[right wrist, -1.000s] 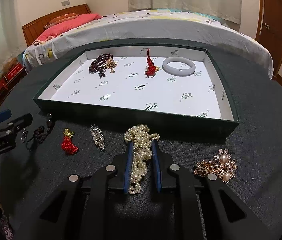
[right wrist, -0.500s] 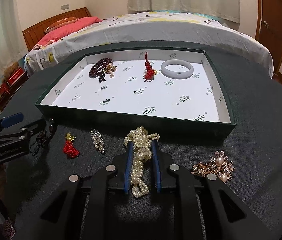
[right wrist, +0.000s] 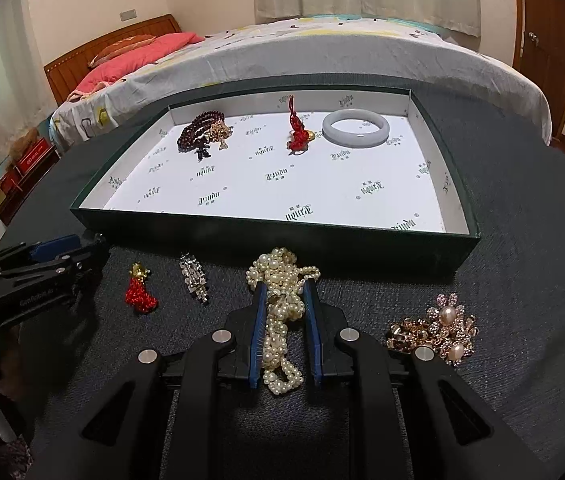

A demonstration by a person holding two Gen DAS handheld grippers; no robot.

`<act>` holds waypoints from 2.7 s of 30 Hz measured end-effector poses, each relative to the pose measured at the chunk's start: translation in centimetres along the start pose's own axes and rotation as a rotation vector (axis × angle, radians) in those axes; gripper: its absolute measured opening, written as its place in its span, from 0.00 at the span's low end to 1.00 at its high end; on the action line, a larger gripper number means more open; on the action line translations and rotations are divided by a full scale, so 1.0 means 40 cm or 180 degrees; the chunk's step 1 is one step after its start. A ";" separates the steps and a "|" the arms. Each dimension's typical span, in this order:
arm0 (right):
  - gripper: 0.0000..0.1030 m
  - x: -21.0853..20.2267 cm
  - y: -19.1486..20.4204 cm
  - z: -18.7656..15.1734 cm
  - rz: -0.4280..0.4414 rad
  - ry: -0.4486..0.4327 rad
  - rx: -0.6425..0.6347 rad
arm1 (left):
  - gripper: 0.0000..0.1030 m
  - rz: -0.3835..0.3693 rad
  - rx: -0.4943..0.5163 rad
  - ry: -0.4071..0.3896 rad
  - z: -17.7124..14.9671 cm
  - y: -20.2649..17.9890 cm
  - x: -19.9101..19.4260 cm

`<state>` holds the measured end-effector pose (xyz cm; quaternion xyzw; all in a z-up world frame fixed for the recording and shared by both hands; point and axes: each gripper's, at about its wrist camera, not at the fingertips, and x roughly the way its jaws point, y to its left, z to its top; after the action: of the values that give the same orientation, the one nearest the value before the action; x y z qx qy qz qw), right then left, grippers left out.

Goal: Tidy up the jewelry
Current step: 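Close the right tool on the pearl necklace while the left tool grasps the dark beaded tassel, then lift and carry the pearl necklace and dark beaded tassel over the box with both tools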

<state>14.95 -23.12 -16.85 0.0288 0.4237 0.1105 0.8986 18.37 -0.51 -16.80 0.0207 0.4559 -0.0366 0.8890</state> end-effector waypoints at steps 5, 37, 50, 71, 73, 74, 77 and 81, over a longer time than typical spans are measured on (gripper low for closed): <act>0.19 0.002 0.001 -0.001 0.0002 0.0004 0.0000 | 0.29 -0.0122 0.0063 -0.0019 -0.002 -0.007 -0.001; 0.18 -0.072 0.026 0.016 -0.0076 -0.0204 -0.0109 | 0.14 -0.0118 0.0105 -0.0192 0.004 0.017 -0.070; 0.18 -0.160 0.042 0.049 -0.0105 -0.0465 -0.0164 | 0.14 -0.0172 0.0085 -0.0479 0.033 0.020 -0.167; 0.18 -0.203 -0.001 0.236 -0.0236 -0.0959 -0.0192 | 0.14 -0.0347 0.0169 -0.0945 0.246 -0.033 -0.186; 0.18 -0.198 -0.009 0.257 -0.0258 -0.1002 -0.0186 | 0.14 -0.0348 0.0170 -0.0990 0.271 -0.037 -0.182; 0.18 -0.195 -0.011 0.262 -0.0265 -0.1011 -0.0185 | 0.14 -0.0348 0.0176 -0.1012 0.283 -0.040 -0.179; 0.18 -0.168 -0.026 0.282 -0.0290 -0.1003 -0.0167 | 0.14 -0.0354 0.0190 -0.1035 0.307 -0.051 -0.161; 0.18 -0.100 -0.053 0.283 -0.0287 -0.0838 -0.0104 | 0.14 -0.0375 0.0214 -0.0893 0.310 -0.066 -0.090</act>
<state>21.57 -25.60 -6.91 0.0093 0.3011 0.0723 0.9508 26.06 -3.82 -6.64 0.0184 0.3262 -0.1065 0.9391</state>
